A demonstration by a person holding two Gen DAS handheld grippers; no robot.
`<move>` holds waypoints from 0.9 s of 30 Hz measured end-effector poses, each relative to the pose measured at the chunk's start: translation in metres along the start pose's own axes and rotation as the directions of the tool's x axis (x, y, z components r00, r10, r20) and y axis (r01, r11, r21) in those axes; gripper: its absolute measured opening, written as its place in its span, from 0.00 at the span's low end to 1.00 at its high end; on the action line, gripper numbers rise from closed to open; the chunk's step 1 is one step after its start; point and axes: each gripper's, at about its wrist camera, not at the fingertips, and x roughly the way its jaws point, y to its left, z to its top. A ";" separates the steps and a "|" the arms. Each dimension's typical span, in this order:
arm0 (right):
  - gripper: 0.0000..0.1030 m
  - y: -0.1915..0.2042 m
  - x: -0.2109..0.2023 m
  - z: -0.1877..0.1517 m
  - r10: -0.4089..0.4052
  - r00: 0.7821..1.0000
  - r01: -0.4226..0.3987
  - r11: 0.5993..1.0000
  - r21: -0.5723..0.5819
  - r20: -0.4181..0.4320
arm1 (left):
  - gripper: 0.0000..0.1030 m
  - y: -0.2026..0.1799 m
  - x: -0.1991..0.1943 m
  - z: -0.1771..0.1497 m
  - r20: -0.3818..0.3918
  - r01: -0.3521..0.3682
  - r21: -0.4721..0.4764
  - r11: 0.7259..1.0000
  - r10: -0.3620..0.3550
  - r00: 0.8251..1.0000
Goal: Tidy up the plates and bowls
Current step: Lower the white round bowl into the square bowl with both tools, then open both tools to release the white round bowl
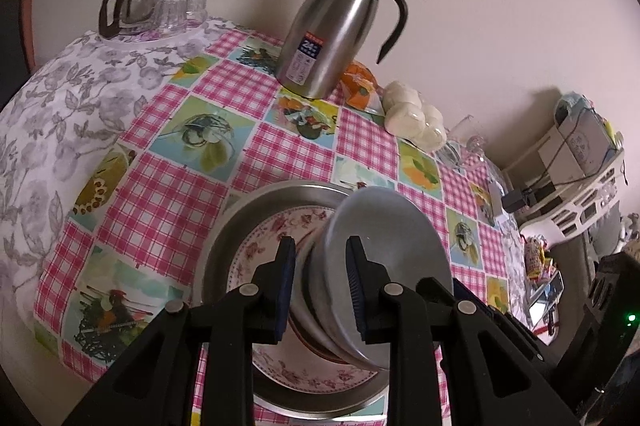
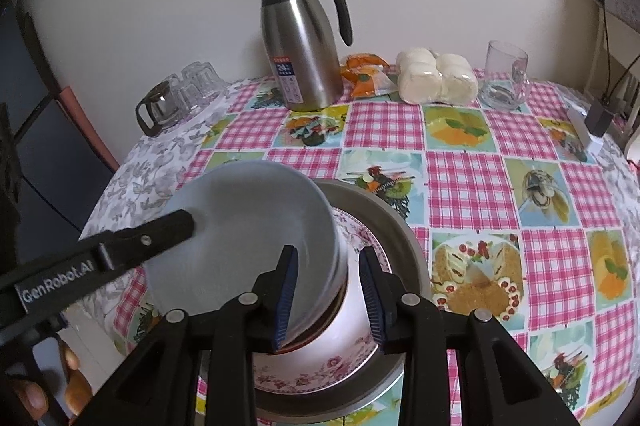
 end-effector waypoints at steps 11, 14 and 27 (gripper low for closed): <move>0.34 -0.010 0.000 0.000 0.006 1.000 -0.006 1.000 0.029 -0.006 | 0.31 0.016 0.016 -0.001 -0.038 0.012 -0.052 0.999 -0.014 0.999; 0.34 -0.009 -0.001 0.001 0.006 1.000 -0.005 1.000 0.030 -0.007 | 0.31 0.016 0.017 -0.001 -0.041 0.012 -0.055 0.998 -0.014 0.999; 0.62 -0.007 -0.011 0.002 -0.019 1.000 0.019 1.000 0.021 0.013 | 0.59 0.005 -0.008 0.000 0.003 -0.013 0.001 1.000 0.013 1.000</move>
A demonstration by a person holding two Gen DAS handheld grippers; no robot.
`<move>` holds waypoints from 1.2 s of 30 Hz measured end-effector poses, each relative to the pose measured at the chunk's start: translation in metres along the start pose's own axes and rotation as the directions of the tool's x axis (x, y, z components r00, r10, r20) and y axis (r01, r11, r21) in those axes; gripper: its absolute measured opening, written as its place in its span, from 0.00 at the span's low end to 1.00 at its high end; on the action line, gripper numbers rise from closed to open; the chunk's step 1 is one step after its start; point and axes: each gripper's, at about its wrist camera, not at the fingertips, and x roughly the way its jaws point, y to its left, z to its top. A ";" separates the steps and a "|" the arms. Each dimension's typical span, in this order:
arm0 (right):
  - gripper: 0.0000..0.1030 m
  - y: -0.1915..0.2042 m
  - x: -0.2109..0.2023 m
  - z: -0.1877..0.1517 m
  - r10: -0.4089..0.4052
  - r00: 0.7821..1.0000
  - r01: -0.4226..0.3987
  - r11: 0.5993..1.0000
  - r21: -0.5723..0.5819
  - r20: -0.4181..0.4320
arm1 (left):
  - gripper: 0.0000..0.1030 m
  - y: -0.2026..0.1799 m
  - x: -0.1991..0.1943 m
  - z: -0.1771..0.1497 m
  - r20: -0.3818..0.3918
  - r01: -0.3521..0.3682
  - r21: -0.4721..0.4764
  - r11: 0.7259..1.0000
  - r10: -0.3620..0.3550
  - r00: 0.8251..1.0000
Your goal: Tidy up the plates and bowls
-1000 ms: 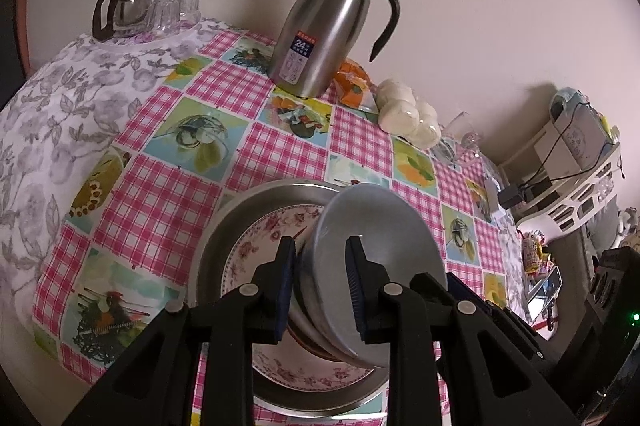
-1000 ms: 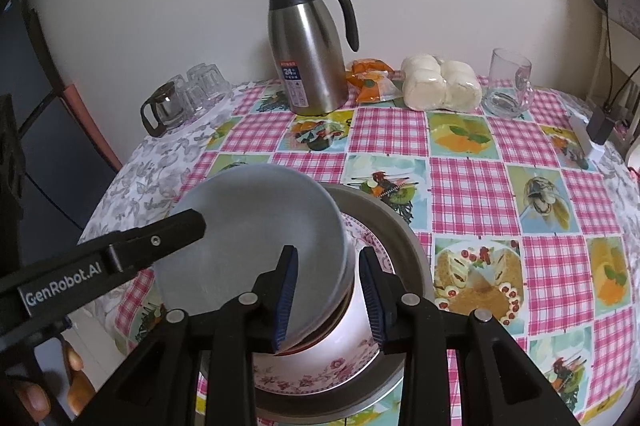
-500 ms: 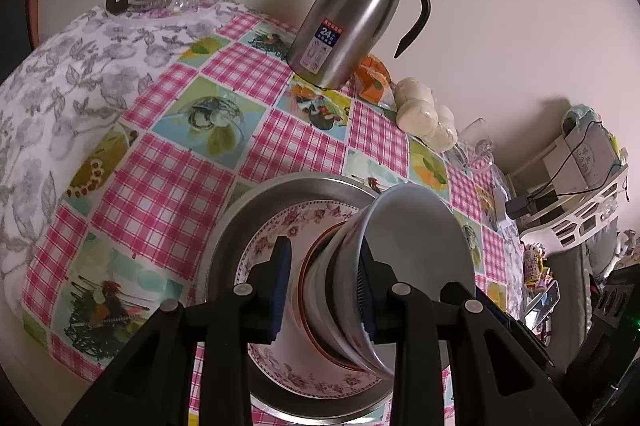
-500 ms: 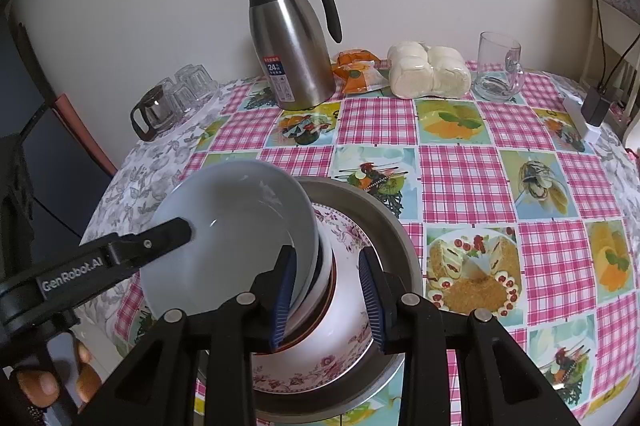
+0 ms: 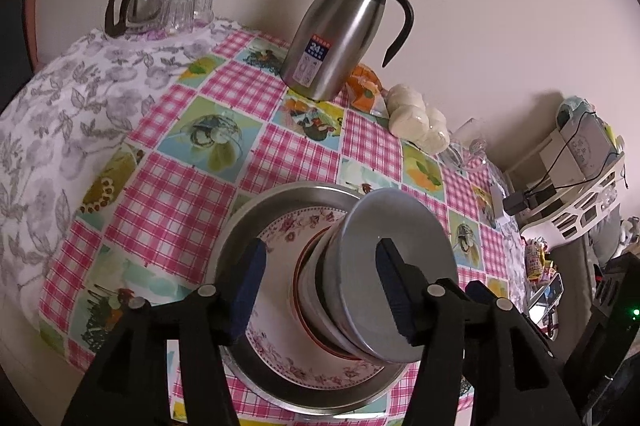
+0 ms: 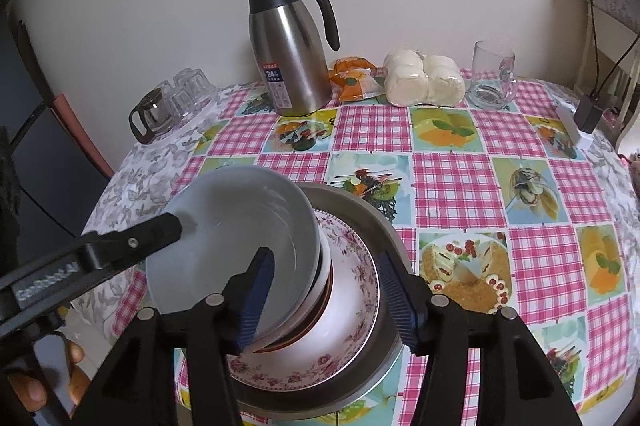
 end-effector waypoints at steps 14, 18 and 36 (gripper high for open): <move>0.91 -0.002 -0.001 0.001 -0.030 1.000 0.030 1.000 -0.005 0.004 | 0.81 0.020 -0.009 0.005 0.051 -0.177 -0.010 0.984 0.178 0.983; 0.99 -0.001 -0.003 0.000 -0.041 0.999 0.041 0.999 -0.007 0.007 | 0.84 0.021 -0.010 0.004 0.061 -0.190 -0.005 0.982 0.190 0.980; 1.00 0.004 -0.007 0.001 -0.071 0.997 0.072 0.997 -0.035 0.034 | 0.93 0.025 -0.009 0.004 0.090 -0.282 0.013 0.959 0.280 0.956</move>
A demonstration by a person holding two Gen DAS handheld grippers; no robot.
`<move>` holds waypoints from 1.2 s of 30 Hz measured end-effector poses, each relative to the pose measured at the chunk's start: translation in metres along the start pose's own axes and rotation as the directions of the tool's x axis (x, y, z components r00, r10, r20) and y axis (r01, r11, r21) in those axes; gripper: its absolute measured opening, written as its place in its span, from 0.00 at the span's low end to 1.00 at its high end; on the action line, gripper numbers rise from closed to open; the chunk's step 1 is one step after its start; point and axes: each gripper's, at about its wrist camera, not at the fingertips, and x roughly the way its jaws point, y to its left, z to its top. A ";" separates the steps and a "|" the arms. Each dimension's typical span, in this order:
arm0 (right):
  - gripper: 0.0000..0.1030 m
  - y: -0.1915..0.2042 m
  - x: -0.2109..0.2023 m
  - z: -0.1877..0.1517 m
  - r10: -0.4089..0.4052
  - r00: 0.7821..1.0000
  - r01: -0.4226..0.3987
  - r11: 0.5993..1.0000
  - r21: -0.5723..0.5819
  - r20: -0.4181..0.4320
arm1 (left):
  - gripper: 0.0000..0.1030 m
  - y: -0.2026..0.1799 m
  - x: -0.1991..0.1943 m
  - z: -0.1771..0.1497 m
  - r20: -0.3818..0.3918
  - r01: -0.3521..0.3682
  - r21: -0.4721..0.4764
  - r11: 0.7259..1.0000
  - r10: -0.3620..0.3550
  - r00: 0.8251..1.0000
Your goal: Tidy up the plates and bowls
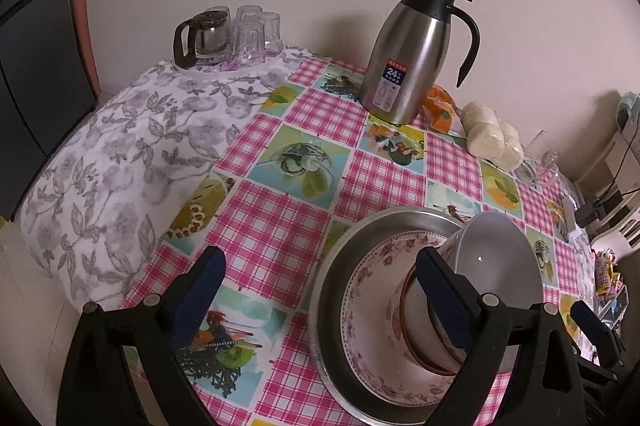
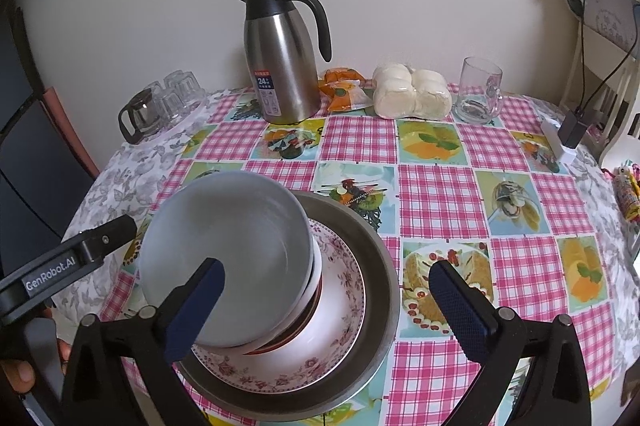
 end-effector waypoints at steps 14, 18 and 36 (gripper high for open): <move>1.00 -0.005 -0.021 -0.001 -0.029 0.999 0.028 1.000 0.009 0.040 | 0.93 -0.009 -0.026 0.003 0.108 -0.049 0.004 0.999 0.048 0.993; 1.00 -0.008 -0.029 -0.004 -0.031 0.998 0.030 0.999 0.018 0.050 | 0.93 -0.010 -0.033 0.001 0.142 -0.072 0.015 0.997 0.069 0.987; 1.00 -0.022 -0.058 -0.038 -0.039 0.997 0.035 0.998 0.059 0.073 | 0.93 -0.011 -0.046 -0.040 0.124 -0.110 0.076 0.991 0.100 0.987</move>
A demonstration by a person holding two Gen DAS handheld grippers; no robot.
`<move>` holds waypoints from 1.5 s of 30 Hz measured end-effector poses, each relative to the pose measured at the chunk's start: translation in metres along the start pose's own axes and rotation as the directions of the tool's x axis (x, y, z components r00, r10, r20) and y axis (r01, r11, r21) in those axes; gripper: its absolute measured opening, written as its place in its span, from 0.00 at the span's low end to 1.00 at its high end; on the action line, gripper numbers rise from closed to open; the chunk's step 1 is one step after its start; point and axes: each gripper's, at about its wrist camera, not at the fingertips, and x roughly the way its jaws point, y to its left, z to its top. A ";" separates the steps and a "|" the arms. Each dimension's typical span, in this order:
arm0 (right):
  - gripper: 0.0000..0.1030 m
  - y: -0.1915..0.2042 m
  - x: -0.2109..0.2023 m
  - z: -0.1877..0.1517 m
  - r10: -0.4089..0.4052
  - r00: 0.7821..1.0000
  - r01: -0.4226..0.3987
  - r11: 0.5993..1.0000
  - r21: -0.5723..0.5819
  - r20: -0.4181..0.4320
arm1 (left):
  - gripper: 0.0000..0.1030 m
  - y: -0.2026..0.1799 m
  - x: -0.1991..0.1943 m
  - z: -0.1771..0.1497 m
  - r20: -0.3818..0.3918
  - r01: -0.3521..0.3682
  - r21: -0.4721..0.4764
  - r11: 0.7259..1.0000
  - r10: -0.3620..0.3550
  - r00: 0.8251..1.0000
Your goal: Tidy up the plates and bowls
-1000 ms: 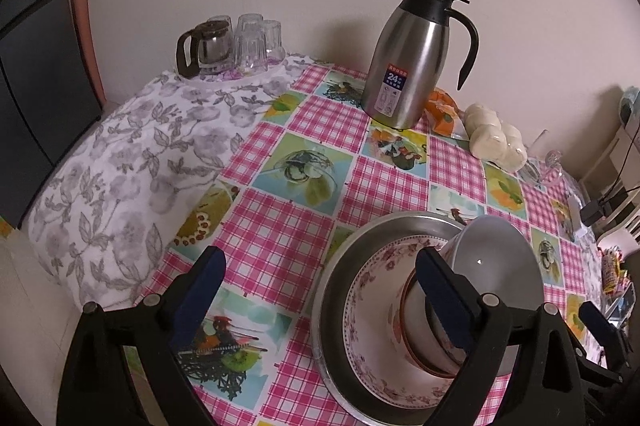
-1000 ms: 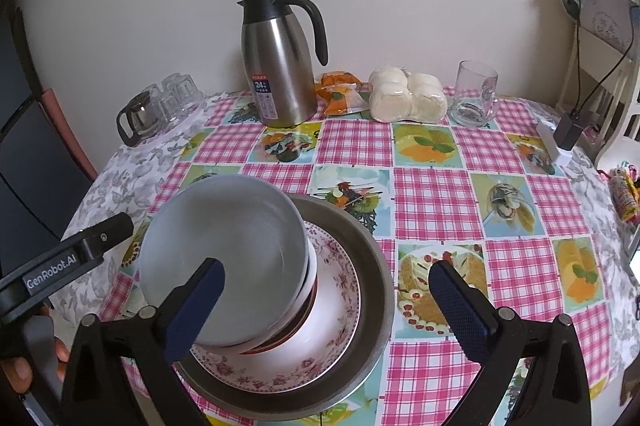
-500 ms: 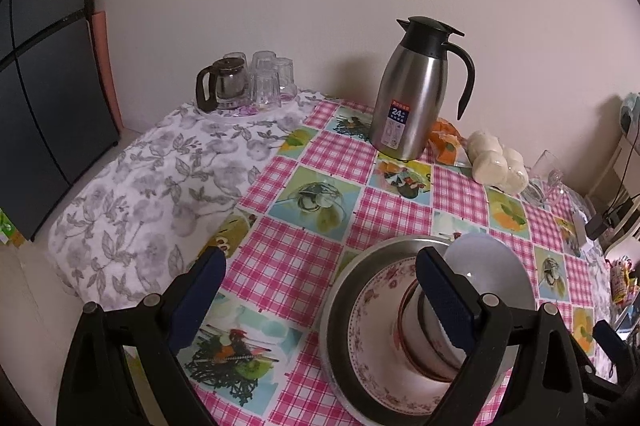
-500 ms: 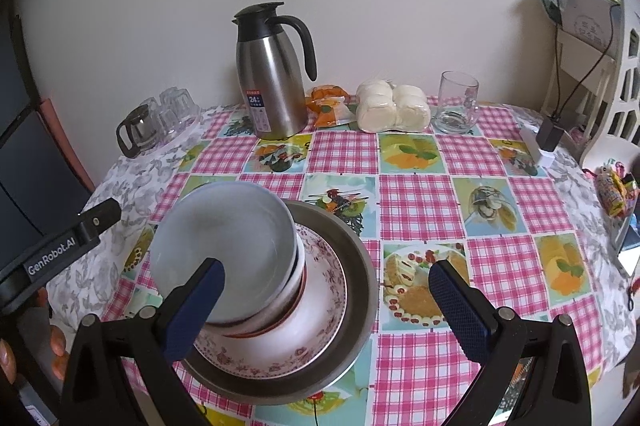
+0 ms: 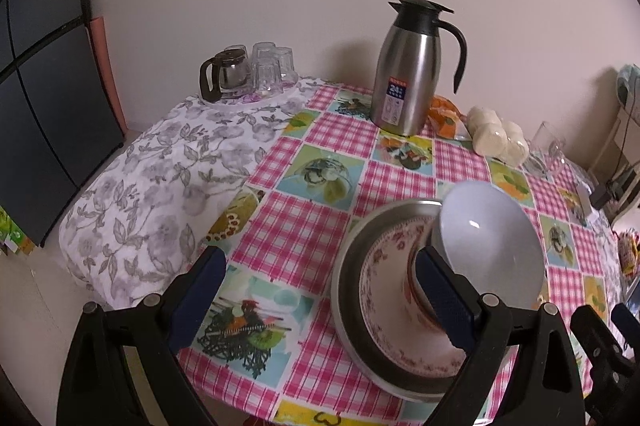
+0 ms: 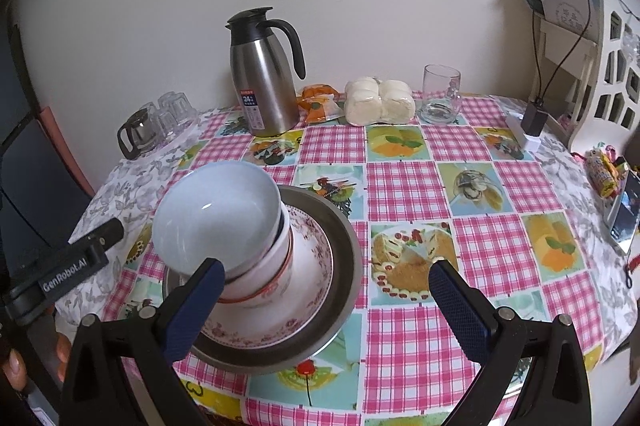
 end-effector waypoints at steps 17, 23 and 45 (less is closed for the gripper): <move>1.00 -0.006 0.004 -0.055 -0.012 0.998 0.012 1.000 -0.012 -0.061 | 0.93 -0.004 -0.001 -0.052 -0.112 0.022 0.077 0.997 -0.013 0.994; 1.00 -0.008 0.009 -0.070 -0.021 0.996 0.020 1.000 -0.013 -0.084 | 0.93 -0.002 0.006 -0.065 -0.165 0.016 0.092 0.996 -0.001 0.986; 1.00 -0.017 0.016 -0.102 -0.042 0.990 0.039 0.999 -0.022 -0.136 | 0.93 -0.001 0.017 -0.100 -0.292 0.023 0.137 0.990 0.018 0.956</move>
